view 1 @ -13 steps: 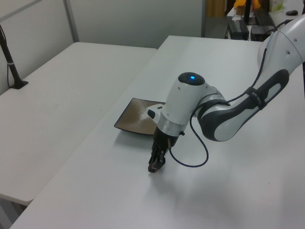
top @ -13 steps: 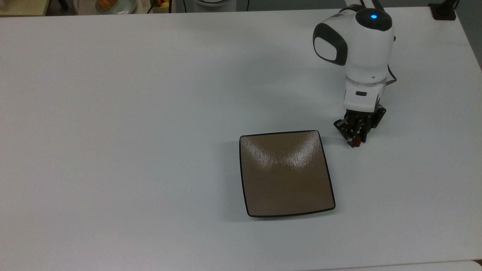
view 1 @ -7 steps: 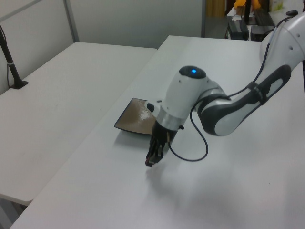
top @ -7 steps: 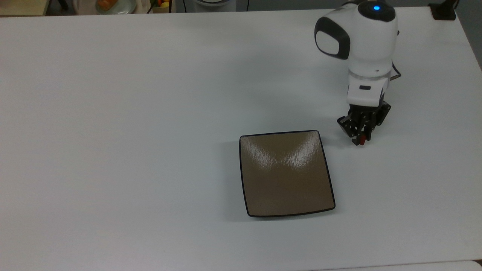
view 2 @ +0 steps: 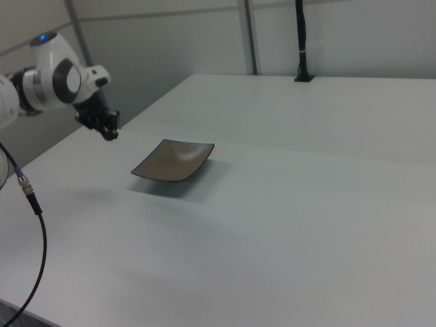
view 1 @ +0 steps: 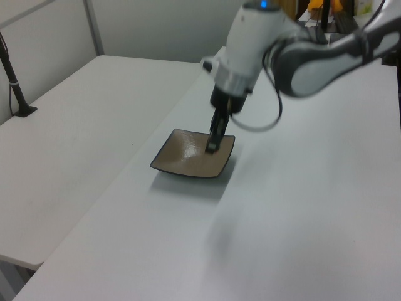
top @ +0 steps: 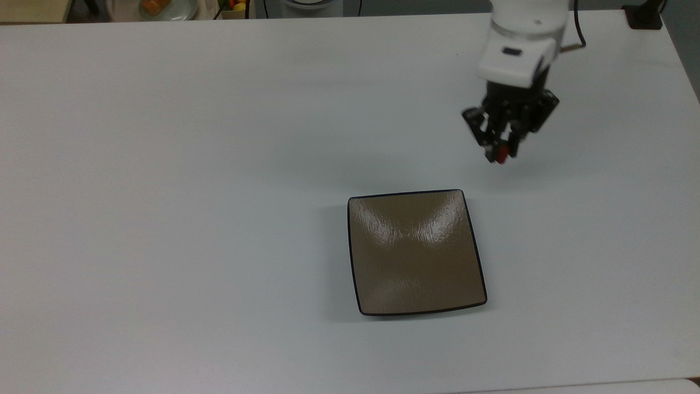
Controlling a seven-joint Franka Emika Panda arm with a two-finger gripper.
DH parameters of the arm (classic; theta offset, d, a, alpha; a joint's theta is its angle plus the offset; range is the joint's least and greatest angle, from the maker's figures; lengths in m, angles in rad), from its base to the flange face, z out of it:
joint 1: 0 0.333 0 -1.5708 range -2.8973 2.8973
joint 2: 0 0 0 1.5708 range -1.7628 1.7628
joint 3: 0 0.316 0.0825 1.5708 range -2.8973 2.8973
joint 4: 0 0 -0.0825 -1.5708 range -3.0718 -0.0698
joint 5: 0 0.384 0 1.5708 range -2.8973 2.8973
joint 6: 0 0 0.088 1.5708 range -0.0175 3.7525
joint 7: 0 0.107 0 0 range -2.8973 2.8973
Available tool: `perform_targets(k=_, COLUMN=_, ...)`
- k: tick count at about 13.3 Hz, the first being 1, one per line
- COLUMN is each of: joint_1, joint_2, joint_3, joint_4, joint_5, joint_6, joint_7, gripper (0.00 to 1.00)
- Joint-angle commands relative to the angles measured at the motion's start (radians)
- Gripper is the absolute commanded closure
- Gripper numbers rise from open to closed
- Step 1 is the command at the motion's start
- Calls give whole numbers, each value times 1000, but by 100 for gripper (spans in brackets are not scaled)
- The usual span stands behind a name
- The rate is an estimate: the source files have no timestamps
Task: Strawberries on a ceramic plate
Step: 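Lift the strawberry and carry it over the square plate, then lower the strawberry onto the plate center and open the gripper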
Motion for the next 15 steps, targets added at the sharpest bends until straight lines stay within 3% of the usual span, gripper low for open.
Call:
perform_targets(k=1, joint_1=-69, joint_2=-126, joint_3=-5, joint_4=-28, joint_5=49, joint_6=-146, joint_7=-20, gripper=86)
perform_targets(k=6, joint_1=-192, joint_2=-121, joint_3=-9, joint_4=-25, joint_5=66, joint_6=-155, joint_7=-184, gripper=84)
perform_targets(k=9, joint_1=-229, joint_2=-83, joint_3=-9, joint_4=-20, joint_5=69, joint_6=-94, joint_7=-243, gripper=84)
perform_targets(k=13, joint_1=-223, joint_2=30, joint_3=-10, joint_4=-63, joint_5=77, joint_6=277, joint_7=-217, gripper=84)
perform_targets(k=15, joint_1=-221, joint_2=80, joint_3=-10, joint_4=-69, joint_5=77, joint_6=368, joint_7=-177, gripper=84)
